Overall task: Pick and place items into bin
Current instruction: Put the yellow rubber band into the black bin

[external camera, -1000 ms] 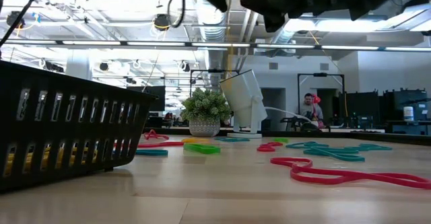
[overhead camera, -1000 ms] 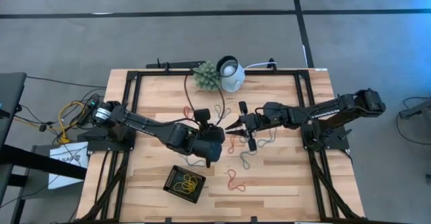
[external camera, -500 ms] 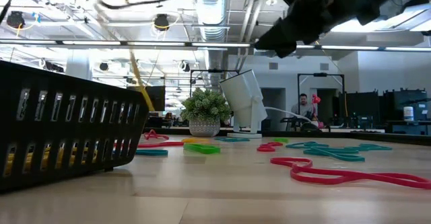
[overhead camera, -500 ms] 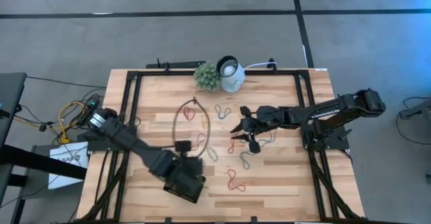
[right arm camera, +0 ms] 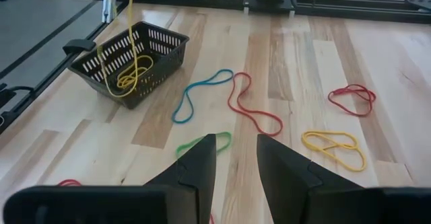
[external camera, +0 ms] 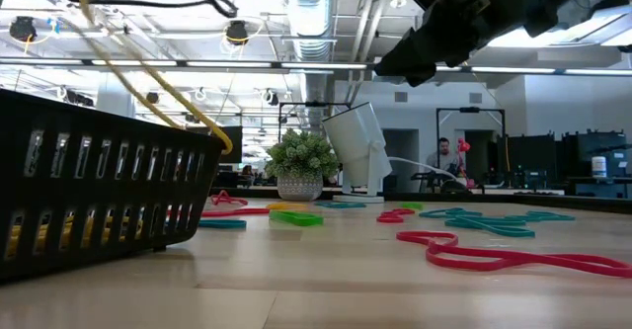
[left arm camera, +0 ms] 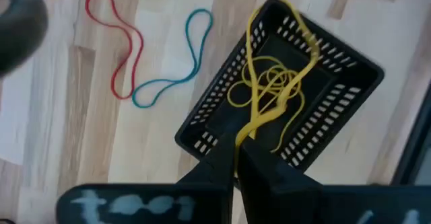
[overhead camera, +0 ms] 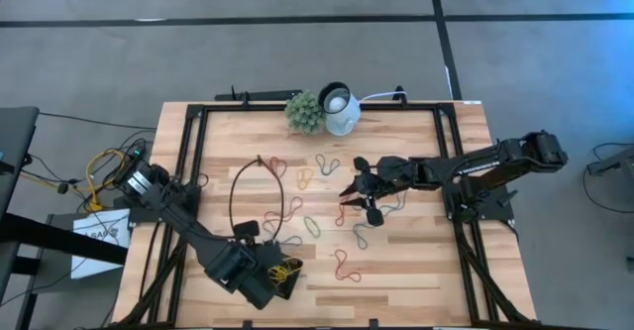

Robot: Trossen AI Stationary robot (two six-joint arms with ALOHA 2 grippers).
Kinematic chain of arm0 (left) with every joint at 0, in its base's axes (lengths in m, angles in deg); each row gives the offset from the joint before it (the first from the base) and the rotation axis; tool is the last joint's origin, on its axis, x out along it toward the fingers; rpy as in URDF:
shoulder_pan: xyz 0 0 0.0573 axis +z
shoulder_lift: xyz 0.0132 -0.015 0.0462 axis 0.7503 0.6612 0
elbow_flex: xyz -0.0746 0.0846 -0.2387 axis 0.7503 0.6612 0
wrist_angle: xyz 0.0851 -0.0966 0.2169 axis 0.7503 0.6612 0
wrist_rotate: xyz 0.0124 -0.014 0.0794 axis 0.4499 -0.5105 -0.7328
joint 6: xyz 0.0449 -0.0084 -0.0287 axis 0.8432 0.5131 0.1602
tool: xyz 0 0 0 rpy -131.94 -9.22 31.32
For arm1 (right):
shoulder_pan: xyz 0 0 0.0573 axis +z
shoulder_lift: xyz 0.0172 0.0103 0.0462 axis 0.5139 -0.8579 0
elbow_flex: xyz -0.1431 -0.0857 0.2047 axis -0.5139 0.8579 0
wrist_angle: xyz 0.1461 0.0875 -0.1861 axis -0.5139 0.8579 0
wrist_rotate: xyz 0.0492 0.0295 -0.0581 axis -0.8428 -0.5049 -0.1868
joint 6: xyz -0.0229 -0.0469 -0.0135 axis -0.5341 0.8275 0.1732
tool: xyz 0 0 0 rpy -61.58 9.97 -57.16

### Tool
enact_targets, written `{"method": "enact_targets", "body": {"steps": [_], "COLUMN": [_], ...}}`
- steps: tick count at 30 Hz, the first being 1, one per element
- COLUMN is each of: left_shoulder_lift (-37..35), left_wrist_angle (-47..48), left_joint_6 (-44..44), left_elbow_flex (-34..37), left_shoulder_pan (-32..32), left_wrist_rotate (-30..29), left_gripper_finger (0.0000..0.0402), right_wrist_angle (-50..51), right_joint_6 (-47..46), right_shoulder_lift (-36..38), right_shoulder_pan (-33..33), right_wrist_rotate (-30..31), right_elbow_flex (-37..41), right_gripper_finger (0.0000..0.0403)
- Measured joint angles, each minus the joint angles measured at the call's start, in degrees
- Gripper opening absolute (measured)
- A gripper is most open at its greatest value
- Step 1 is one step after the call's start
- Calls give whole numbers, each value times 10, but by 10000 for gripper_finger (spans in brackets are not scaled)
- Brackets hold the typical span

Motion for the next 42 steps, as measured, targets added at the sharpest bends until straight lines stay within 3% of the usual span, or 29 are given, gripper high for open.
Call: {"method": "enact_targets", "body": {"steps": [4, 9, 11, 14, 20, 27, 42], "left_shoulder_lift": [0, 0, 0, 0, 0, 0, 0], "left_wrist_angle": [-3, -30, -36, -36, -46, -32, -63], "left_joint_6": [-5, 85, 125, 152, 155, 57, -2], "left_elbow_flex": [9, 3, -3, -13, -27, -27, -27], "left_shoulder_pan": [-3, -2, 6, 18, 22, -4, -53], "left_wrist_rotate": [-21, -212, -252, -264, -199, -72, -66], "left_gripper_finger": [0, 0, 0, 0, 0, 0, 0], "right_wrist_angle": [0, -1, -1, -1, 2, 3, 3], "right_joint_6": [0, 0, -2, -10, -14, -14, -10], "right_shoulder_lift": [0, 0, 0, 0, 0, 0, 0], "right_shoulder_pan": [-4, -5, -5, -5, -6, -9, -9], "right_wrist_rotate": [0, 0, 0, 0, 0, 0, 0], "right_elbow_flex": [0, 0, 0, 0, 0, 0, 0], "right_gripper_finger": [102, 102, 102, 102, 102, 102, 102]}}
